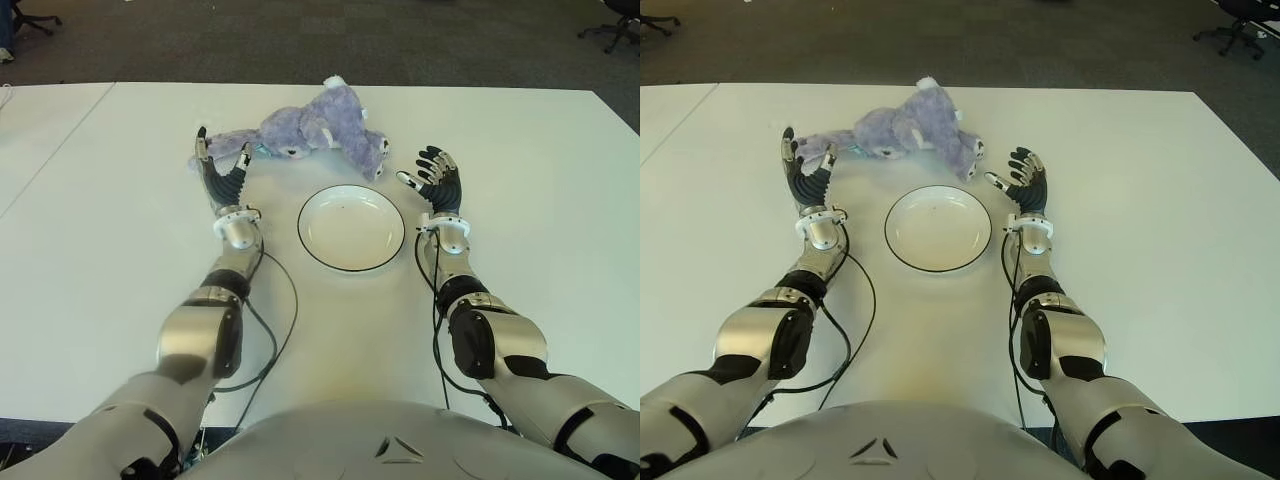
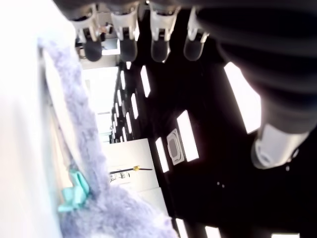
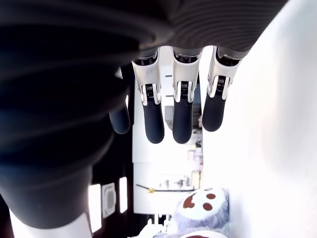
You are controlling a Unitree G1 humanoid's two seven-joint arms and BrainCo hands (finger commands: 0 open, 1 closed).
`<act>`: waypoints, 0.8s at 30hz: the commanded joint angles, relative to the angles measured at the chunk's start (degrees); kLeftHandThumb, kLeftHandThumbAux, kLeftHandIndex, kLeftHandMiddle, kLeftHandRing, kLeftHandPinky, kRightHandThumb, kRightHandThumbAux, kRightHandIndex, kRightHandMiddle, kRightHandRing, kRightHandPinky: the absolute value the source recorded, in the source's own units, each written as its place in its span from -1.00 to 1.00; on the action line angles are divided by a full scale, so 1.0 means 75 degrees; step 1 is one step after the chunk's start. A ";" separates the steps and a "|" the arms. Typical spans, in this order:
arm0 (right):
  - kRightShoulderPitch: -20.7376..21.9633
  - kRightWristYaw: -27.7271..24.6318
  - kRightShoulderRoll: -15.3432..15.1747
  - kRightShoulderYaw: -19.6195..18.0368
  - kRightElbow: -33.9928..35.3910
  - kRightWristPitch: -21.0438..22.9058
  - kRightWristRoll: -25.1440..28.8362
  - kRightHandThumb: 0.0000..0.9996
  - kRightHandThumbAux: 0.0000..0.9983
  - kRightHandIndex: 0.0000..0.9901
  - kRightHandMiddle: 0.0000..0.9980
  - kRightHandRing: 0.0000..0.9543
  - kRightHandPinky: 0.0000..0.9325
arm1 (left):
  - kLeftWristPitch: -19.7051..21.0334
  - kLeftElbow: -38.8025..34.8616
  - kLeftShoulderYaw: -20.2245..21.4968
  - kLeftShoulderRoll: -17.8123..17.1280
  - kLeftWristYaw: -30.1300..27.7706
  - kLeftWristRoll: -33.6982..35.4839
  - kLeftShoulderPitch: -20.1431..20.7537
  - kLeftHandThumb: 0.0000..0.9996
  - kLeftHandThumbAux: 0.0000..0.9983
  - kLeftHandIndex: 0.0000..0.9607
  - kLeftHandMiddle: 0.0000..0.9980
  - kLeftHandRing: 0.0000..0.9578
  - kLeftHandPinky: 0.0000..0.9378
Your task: Put the doll into the plate.
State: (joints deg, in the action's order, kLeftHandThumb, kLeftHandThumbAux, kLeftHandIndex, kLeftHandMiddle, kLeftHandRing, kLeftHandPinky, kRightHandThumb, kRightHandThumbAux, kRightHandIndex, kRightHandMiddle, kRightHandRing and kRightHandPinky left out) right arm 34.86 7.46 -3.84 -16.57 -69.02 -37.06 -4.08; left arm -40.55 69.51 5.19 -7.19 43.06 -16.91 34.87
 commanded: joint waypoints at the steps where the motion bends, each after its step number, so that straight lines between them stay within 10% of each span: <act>1: -0.2089 -0.0067 0.0543 -0.0180 -0.1148 0.0989 0.0259 -1.00 0.74 -0.59 -0.50 -0.49 -0.45 | 0.0680 0.0472 -0.1170 -0.0577 0.1197 -0.1378 -0.0425 -0.72 0.00 -1.00 -1.00 -1.00 -1.00; 24: -0.2045 -0.0057 0.0543 -0.0188 -0.1154 0.1007 0.0236 -1.00 0.71 -0.57 -0.48 -0.46 -0.39 | 0.1543 0.0609 -0.2405 -0.1100 0.1762 -0.2102 0.0098 -0.59 0.03 -1.00 -1.00 -0.95 -1.00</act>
State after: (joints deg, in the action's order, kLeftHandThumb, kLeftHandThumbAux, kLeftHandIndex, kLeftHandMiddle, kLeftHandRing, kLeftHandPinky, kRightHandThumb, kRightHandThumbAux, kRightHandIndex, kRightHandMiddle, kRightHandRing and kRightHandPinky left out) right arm 34.89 7.31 -3.85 -16.83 -68.91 -37.05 -4.02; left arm -32.75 70.54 -9.78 -13.85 56.44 -29.19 36.16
